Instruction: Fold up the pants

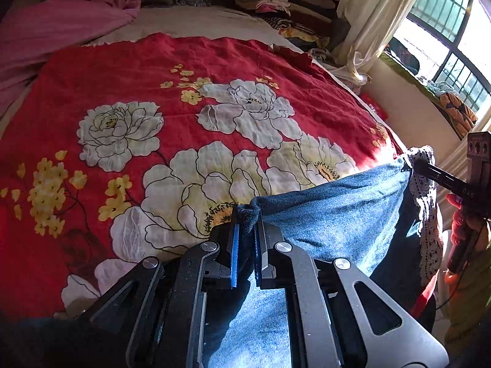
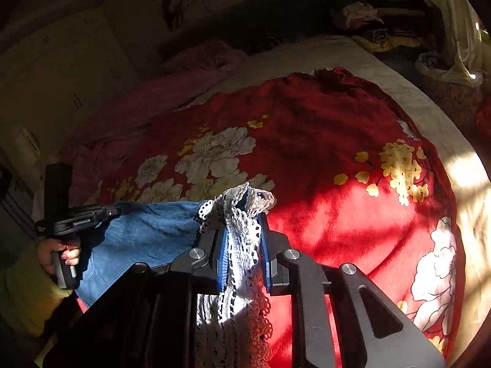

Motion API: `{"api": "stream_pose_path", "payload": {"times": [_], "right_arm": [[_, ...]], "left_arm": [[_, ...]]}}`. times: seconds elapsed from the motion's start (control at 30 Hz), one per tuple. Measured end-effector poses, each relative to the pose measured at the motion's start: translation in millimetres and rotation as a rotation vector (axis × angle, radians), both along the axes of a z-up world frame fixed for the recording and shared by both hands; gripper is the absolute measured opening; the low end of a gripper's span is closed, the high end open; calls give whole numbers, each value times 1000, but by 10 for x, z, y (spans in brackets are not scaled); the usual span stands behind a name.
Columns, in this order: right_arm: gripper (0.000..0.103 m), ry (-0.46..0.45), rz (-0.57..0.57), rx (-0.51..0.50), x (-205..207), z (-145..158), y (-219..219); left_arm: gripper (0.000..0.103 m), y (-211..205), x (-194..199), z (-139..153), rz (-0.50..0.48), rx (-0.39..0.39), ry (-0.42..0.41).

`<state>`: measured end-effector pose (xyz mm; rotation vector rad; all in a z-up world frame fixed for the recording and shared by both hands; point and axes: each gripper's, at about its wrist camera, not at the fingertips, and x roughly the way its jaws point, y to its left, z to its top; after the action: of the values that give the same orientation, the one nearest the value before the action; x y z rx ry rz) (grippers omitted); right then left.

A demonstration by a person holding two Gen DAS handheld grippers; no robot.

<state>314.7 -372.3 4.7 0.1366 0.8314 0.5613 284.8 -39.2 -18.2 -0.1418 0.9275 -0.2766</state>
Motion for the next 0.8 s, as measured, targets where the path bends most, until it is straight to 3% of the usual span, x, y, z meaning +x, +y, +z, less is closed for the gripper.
{"api": "stream_pose_path", "payload": {"times": [0.1, 0.2, 0.3, 0.37, 0.4, 0.43, 0.47, 0.67, 0.73, 0.8], "right_arm": [[16, 87, -10, -86, 205, -304, 68], [18, 112, -20, -160, 267, -514, 140], [23, 118, -45, -167, 258, -579, 127], [27, 118, -64, -177, 254, -561, 123], [33, 113, -83, -196, 253, -528, 138], [46, 96, -110, -228, 230, -473, 141], [51, 74, -129, -253, 199, -415, 139], [55, 19, -168, -195, -76, -112, 42], [61, -9, -176, -180, -211, -18, 41], [66, -27, -184, -154, -363, 68, 28]], "left_arm": [[2, -63, 59, -162, 15, 53, 14], [3, -85, 62, -291, 16, 87, 20], [6, -82, 53, -385, 16, 102, 26], [7, -70, 41, -389, 20, 99, 14], [7, -72, 36, -380, 22, 102, 12], [8, -72, 23, -357, 26, 105, 8], [10, -66, 12, -331, 33, 107, 4], [17, -30, -112, -204, 49, 85, -2], [24, -24, -166, -163, 52, 78, -12], [24, -21, -219, -120, 53, 66, -20]]}}
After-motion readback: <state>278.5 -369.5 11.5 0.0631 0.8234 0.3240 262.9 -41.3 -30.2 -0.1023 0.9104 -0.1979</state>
